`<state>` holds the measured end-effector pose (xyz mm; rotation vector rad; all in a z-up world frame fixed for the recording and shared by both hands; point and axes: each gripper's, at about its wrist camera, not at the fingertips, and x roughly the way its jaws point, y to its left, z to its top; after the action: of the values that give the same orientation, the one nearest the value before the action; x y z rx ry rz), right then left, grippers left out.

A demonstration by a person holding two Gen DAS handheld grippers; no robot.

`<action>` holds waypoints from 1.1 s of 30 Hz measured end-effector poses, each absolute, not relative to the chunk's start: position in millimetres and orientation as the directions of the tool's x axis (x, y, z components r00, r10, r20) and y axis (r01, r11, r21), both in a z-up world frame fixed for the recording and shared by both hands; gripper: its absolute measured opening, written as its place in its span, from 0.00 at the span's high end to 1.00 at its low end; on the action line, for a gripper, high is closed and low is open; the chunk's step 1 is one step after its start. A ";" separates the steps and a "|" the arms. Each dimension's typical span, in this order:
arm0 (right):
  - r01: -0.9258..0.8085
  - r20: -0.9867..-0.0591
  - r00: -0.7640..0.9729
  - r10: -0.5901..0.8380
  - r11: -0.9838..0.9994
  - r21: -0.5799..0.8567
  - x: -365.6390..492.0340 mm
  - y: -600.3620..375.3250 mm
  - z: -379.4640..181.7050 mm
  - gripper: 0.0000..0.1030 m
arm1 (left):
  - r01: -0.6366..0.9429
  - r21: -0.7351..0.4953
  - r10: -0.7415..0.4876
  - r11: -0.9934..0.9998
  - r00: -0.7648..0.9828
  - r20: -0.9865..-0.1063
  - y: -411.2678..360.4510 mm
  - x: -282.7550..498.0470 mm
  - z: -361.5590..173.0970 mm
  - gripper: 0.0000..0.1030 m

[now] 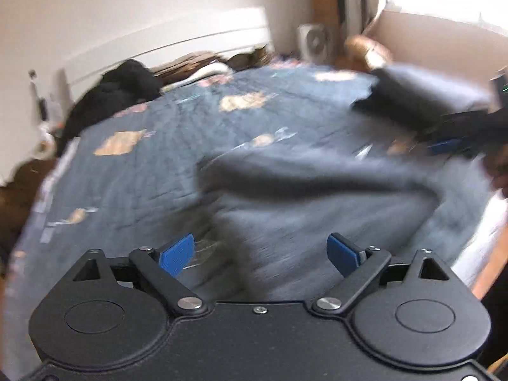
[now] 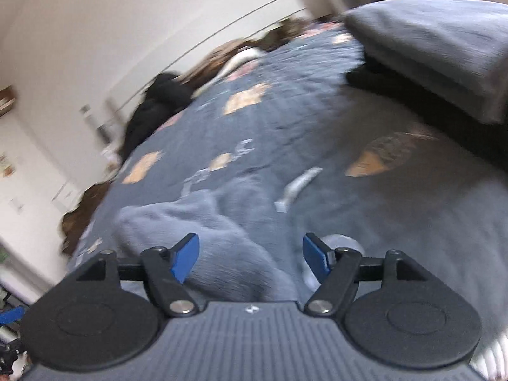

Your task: Fold clothes

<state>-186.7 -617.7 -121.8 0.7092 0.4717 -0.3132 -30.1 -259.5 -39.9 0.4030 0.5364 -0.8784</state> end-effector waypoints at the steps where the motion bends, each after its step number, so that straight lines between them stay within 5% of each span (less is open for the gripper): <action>1: 0.396 -0.492 0.866 -0.093 0.727 0.560 -179.6 -621.0 -118.2 0.31 | 0.814 0.107 -0.621 0.571 0.514 -0.592 -268.6 -29.0 -44.4 0.12; 11: 0.195 -0.456 0.886 0.090 0.818 0.541 -87.6 -651.6 -116.3 0.31 | 0.821 -0.168 -0.733 0.546 0.371 -0.570 -350.4 22.1 -62.0 0.10; 22: -0.011 -0.501 0.782 0.371 0.812 0.584 -0.7 -681.5 -134.4 0.28 | 0.768 -0.207 -0.721 0.606 0.419 -0.552 -369.5 59.9 -87.1 0.10; 33: 0.042 -0.623 0.666 0.410 0.813 0.580 37.1 -664.4 -183.0 0.26 | 0.761 -0.280 -0.780 0.585 0.433 -0.452 -340.0 68.9 -72.2 0.07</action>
<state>37.1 -664.4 -183.0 0.6000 0.8259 0.2218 68.9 -340.0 -72.2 -0.0360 0.5826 -0.9604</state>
